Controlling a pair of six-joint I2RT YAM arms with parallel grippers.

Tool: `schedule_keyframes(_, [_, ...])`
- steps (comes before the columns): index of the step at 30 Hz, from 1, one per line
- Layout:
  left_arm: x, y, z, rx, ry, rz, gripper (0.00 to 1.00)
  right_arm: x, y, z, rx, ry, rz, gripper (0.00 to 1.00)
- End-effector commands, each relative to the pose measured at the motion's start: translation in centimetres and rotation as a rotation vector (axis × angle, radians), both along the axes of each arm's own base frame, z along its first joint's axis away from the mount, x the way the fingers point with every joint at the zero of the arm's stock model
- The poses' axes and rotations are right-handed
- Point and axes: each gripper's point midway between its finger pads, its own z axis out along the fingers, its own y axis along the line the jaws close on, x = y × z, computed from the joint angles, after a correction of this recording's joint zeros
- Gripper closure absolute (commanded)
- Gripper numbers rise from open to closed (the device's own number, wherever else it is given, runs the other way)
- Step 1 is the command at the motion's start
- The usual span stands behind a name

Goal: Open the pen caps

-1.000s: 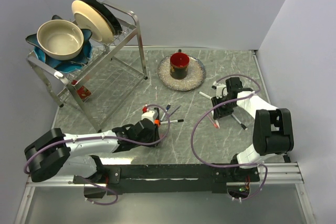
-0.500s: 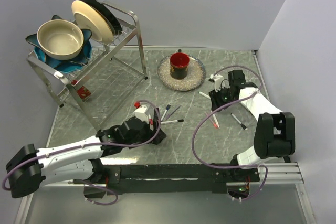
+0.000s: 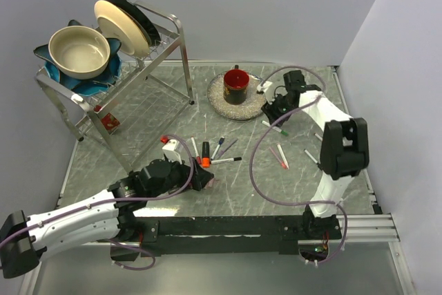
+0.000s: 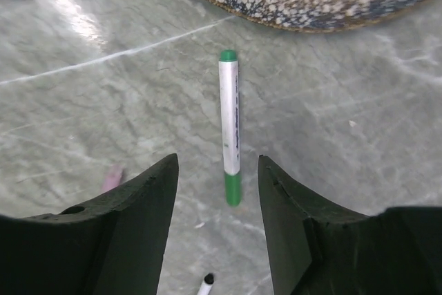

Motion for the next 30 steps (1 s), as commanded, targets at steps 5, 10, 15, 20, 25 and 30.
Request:
schedule_keyframes(5, [0.6,0.7,-0.3,0.016,-0.019,0.036,0.01,1.5,-0.6,-2.8,-0.114,0.056,-0.015,0.43])
schedule_keyframes(10, [0.8,0.6,-0.4,0.026,-0.019,0.036,0.01,1.7,-1.0,-4.2,-0.145,0.086,-0.024,0.45])
schedule_keyframes(15, [0.7,0.5,-0.5,0.021,-0.017,0.027,0.01,1.6,-1.0,-5.1,-0.151,0.114,-0.021,0.5])
schedule_keyframes(20, [0.6,0.1,0.0,-0.015,-0.02,0.01,0.01,1.1,-0.7,-6.0,-0.166,0.147,-0.008,0.63])
schedule_keyframes(25, [0.4,-0.2,-0.1,-0.036,-0.007,-0.01,0.01,1.1,-0.6,-6.0,-0.163,0.141,-0.019,0.81])
schedule_keyframes(30, [0.3,-0.5,0.4,-0.056,-0.004,-0.023,0.01,0.7,-0.7,-6.2,-0.16,0.135,-0.025,0.93])
